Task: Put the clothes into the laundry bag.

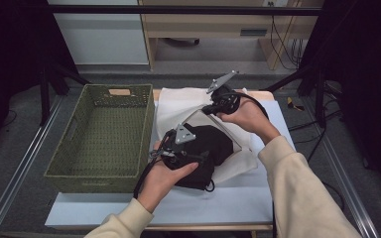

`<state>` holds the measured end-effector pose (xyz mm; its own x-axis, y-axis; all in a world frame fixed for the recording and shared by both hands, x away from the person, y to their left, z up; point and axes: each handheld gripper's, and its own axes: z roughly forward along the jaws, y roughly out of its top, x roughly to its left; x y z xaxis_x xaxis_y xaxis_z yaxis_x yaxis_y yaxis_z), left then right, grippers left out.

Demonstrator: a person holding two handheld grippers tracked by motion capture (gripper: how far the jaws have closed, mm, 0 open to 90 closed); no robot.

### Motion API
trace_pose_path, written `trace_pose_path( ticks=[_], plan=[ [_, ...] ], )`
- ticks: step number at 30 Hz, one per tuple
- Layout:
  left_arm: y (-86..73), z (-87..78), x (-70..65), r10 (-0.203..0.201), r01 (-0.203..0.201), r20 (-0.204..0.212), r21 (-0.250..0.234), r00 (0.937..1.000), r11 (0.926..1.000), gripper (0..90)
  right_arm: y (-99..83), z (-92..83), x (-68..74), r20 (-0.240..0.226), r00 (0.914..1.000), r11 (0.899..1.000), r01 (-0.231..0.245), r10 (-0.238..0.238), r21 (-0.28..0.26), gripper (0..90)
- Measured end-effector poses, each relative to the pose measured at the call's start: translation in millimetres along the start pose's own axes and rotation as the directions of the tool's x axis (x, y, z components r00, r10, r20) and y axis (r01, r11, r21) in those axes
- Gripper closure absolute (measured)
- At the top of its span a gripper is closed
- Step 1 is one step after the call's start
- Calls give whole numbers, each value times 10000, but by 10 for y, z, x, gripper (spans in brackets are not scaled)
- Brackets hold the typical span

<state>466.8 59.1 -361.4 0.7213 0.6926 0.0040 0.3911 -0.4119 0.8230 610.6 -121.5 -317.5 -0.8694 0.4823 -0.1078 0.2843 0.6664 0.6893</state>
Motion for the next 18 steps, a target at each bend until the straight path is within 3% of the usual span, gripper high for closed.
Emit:
trace_pose_path(
  ticks=[9,13,15,16,18],
  plan=[
    [-103,-91,-15,-39,39,84,65,10000,10000,296,-4,-10,12,0,10000,10000,-6,6,32,898],
    [-151,-134,-33,146,-147,129,73,9998,9999,457,-3,-9,12,5,10000,10000,-25,25,16,898],
    [-161,-145,-39,199,-200,159,68,9997,9998,484,-5,-7,11,-8,10000,10000,-12,12,-9,898],
    [-183,-159,-49,238,-241,245,122,9994,9996,572,-9,-5,12,-15,10000,10000,14,-14,5,898],
    [-197,-163,-52,180,-184,275,143,9995,9997,618,-14,-5,15,-12,10000,10000,8,-8,6,898]
  ],
)
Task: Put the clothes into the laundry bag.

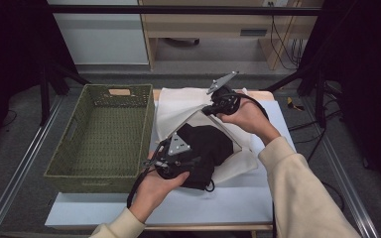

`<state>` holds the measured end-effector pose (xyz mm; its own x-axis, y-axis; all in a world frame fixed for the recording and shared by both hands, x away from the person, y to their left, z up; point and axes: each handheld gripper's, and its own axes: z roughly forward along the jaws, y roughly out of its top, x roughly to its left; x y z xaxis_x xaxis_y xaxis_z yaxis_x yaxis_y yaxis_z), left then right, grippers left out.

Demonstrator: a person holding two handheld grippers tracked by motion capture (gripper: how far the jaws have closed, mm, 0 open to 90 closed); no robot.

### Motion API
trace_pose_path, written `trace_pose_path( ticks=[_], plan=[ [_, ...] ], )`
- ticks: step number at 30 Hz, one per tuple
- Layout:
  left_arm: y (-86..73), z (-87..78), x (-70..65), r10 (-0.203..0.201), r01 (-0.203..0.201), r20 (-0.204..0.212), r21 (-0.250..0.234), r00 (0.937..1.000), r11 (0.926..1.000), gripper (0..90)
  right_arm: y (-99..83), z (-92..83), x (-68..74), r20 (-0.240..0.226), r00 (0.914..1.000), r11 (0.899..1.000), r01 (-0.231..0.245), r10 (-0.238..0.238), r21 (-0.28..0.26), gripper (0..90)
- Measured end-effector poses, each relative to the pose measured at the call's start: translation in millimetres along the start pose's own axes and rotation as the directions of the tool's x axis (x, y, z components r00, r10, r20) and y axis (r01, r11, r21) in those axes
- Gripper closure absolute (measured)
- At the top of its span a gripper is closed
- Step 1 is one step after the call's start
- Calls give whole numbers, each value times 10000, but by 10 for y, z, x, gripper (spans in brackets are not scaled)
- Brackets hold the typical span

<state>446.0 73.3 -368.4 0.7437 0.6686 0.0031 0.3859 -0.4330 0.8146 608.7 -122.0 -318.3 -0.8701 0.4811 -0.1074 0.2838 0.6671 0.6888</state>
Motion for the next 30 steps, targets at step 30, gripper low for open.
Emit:
trace_pose_path(
  ticks=[30],
  plan=[
    [-643,148,-65,536,-573,244,1905,9983,9800,900,-11,-4,4,-98,10000,10000,19,-19,-13,898]
  ],
)
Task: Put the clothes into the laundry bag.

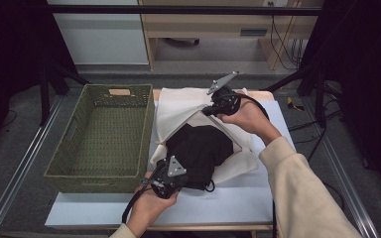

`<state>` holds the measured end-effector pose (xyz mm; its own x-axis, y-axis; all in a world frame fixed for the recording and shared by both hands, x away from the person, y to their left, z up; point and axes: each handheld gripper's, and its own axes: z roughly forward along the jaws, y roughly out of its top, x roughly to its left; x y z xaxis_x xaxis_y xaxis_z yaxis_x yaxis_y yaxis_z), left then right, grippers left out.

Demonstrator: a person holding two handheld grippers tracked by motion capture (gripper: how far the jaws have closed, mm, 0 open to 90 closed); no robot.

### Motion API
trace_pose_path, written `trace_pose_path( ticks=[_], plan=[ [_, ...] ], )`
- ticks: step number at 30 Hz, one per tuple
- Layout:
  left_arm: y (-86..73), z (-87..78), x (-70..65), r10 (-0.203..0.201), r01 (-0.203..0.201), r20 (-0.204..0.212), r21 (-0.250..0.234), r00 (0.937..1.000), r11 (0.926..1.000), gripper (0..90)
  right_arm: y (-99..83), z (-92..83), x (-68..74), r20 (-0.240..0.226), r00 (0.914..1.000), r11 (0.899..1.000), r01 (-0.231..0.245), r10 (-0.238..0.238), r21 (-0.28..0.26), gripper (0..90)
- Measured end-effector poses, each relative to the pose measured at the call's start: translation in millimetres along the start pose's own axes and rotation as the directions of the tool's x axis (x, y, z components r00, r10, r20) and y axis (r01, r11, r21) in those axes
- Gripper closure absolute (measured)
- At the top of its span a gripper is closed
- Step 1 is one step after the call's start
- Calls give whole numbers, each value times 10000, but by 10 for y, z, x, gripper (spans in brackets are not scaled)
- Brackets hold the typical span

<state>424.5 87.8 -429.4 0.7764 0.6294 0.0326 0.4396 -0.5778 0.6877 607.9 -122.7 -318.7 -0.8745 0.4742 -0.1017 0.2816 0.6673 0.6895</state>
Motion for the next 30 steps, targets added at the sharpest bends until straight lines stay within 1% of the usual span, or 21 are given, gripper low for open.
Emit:
trace_pose_path(
  ticks=[2,7,9,13,14,15,18,21,22,24,26,30],
  plan=[
    [-16,43,10,-35,35,-18,89,10000,10000,900,-3,-2,3,-28,10000,10000,33,-33,24,898],
    [2,116,32,-194,194,29,68,9998,9998,900,-12,8,23,-94,9999,10000,42,-42,18,899],
    [13,144,45,-153,153,-13,94,9999,9998,900,-14,10,26,-129,9998,9999,118,-118,21,899],
    [25,244,70,-238,239,-95,169,9997,9996,900,-20,26,46,-177,9998,9999,125,-125,39,899],
    [25,244,70,-238,239,-95,169,9997,9996,900,-20,26,46,-177,9998,9999,125,-125,39,899],
    [38,293,95,-335,336,-73,209,9994,9992,900,-20,30,53,-216,9996,9999,166,-165,43,899],
    [58,335,113,-382,384,-98,210,9992,9990,900,-18,33,66,-216,9997,9999,148,-146,67,899],
    [103,400,148,-414,419,-182,274,9990,9987,900,-17,37,69,-270,9993,9996,263,-261,89,899],
    [103,400,148,-414,419,-182,274,9990,9987,900,-17,37,69,-270,9993,9996,263,-261,89,899],
    [131,425,176,-544,548,-183,219,9984,9983,900,-20,38,67,-292,9992,9996,265,-261,110,899],
    [152,433,191,-556,561,-209,246,9982,9981,900,-19,34,67,-299,9992,9996,251,-248,94,899],
    [206,447,215,-607,611,-259,134,9978,9980,900,-18,30,71,-320,9992,9996,260,-257,92,899]
  ],
)
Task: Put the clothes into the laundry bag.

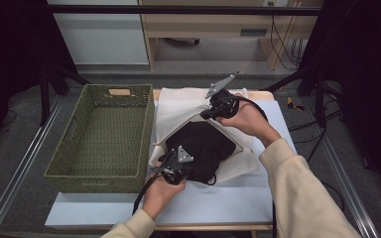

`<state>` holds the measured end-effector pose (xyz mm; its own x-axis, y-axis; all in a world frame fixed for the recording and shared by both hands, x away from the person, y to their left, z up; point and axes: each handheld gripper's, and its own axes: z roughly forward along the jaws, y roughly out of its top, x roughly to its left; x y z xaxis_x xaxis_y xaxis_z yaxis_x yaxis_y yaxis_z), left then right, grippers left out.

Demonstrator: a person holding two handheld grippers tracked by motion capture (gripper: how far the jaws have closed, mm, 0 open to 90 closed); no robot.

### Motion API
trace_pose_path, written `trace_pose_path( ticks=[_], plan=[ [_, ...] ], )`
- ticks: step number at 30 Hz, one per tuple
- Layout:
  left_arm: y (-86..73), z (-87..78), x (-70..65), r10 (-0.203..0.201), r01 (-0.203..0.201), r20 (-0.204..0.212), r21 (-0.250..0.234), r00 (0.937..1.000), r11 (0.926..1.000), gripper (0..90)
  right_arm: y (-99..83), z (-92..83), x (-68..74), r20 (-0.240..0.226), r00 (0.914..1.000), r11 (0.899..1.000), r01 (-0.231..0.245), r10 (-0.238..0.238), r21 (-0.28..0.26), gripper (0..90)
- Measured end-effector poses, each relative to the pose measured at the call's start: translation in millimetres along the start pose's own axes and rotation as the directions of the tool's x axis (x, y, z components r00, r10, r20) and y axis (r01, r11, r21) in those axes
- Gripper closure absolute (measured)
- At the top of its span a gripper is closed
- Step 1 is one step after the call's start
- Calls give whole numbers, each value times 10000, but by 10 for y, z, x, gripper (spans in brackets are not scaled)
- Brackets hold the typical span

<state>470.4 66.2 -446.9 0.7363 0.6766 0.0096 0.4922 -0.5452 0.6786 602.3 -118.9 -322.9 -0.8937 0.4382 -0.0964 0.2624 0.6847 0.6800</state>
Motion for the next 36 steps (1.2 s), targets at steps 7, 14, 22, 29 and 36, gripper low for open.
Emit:
trace_pose_path(
  ticks=[7,14,22,29,36],
  plan=[
    [47,55,5,5,-4,-78,49,10000,10000,900,-1,-4,12,-29,10000,10000,39,-39,8,899],
    [-48,7,-20,72,-73,40,123,10000,9999,900,-4,-19,4,8,10000,10000,-24,24,-32,899],
    [-152,-54,-13,-41,38,157,193,9999,9998,900,6,-17,10,-7,10000,10000,58,-58,-19,899],
    [-146,-8,-11,121,-120,-35,269,9999,9996,900,16,-18,13,14,10000,10000,55,-55,-33,899],
    [-87,33,20,103,-100,-150,247,9998,9996,900,31,-46,4,33,10000,10000,23,-23,-74,900]
  ],
)
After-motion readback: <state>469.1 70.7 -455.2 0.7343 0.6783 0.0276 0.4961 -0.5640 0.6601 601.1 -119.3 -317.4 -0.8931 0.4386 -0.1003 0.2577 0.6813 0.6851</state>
